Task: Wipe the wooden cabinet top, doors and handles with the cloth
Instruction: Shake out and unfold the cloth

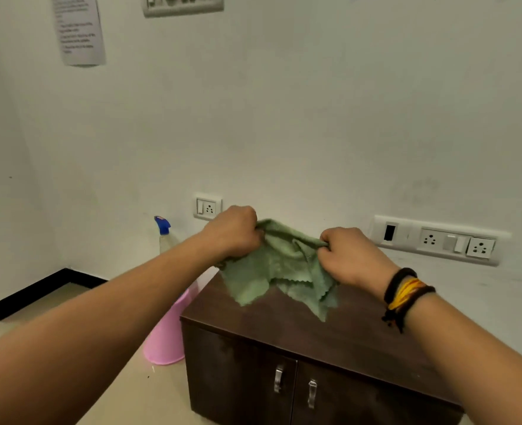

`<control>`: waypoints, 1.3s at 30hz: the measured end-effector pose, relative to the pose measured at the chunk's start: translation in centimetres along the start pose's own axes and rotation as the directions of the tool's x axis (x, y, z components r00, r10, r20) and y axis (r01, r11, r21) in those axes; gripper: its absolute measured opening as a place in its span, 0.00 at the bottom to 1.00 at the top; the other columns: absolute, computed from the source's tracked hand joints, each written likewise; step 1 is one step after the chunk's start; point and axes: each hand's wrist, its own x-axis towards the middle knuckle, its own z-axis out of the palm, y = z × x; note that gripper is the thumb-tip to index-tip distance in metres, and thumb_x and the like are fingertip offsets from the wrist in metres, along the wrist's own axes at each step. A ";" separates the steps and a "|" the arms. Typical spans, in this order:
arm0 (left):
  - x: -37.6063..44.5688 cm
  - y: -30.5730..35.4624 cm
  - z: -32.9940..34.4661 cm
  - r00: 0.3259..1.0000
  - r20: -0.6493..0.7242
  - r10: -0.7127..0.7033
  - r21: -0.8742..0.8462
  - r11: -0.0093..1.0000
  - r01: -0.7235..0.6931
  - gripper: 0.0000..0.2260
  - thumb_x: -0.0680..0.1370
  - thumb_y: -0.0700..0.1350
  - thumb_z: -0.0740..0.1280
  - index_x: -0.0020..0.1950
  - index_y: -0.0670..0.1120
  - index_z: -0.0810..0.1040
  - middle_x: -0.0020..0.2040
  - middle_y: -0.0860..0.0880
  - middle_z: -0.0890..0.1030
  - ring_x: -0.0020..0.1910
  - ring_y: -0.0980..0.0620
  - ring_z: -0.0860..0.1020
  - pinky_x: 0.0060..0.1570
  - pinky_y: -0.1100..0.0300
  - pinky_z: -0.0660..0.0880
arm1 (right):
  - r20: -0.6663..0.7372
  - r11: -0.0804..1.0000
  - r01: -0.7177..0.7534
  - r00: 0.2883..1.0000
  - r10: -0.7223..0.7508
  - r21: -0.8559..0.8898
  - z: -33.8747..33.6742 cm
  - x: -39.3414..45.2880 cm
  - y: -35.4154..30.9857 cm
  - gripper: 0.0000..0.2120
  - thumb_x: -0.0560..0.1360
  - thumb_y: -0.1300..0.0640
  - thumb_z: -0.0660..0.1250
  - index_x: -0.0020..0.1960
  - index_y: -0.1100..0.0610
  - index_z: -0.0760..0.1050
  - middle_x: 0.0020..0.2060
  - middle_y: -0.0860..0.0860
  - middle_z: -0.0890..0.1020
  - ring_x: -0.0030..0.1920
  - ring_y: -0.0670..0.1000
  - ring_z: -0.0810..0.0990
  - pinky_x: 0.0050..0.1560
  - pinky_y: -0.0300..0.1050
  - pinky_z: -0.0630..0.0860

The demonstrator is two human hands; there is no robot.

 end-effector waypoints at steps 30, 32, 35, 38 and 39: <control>0.1 -14.0 10.5 0.972 0.172 -0.162 -0.980 0.075 0.186 0.18 0.75 0.40 0.74 0.63 0.38 0.77 0.58 0.40 0.83 0.57 0.41 0.82 0.60 0.43 0.78 | 0.330 0.024 -0.329 0.941 -0.076 0.944 16.8 9.7 -2.8 0.18 0.76 0.69 0.68 0.65 0.63 0.72 0.61 0.64 0.81 0.54 0.59 0.84 0.52 0.51 0.84; -0.9 -15.2 12.2 0.954 0.230 -0.192 -0.970 0.029 0.239 0.16 0.76 0.34 0.70 0.64 0.39 0.76 0.57 0.40 0.83 0.56 0.42 0.83 0.56 0.48 0.81 | 0.353 0.053 -0.351 0.935 -0.037 0.935 19.3 10.7 -3.6 0.17 0.77 0.71 0.67 0.64 0.63 0.73 0.61 0.66 0.80 0.53 0.60 0.84 0.51 0.52 0.84; -0.5 -18.0 12.8 0.960 0.196 -0.198 -0.972 0.091 0.217 0.15 0.77 0.32 0.68 0.64 0.41 0.77 0.57 0.40 0.83 0.56 0.42 0.83 0.55 0.49 0.81 | 0.399 0.024 -0.399 0.912 -0.099 0.917 21.8 12.5 -5.5 0.16 0.77 0.70 0.67 0.64 0.63 0.74 0.59 0.64 0.82 0.52 0.59 0.85 0.49 0.52 0.85; 1.8 -21.7 11.7 0.972 0.107 -0.209 -0.958 0.238 0.157 0.12 0.76 0.30 0.69 0.57 0.42 0.81 0.49 0.43 0.84 0.50 0.45 0.83 0.50 0.55 0.82 | 0.367 0.061 -0.361 0.919 -0.146 0.930 23.7 15.7 -7.8 0.19 0.76 0.74 0.66 0.65 0.63 0.74 0.56 0.62 0.84 0.52 0.58 0.85 0.47 0.50 0.85; 2.5 -22.9 11.3 0.974 0.077 -0.211 -0.945 0.297 0.139 0.12 0.76 0.29 0.69 0.54 0.42 0.82 0.46 0.45 0.84 0.47 0.48 0.83 0.48 0.57 0.81 | 0.354 0.071 -0.347 0.923 -0.149 0.935 24.4 17.1 -8.5 0.20 0.76 0.75 0.65 0.65 0.63 0.74 0.56 0.61 0.84 0.51 0.57 0.85 0.46 0.48 0.85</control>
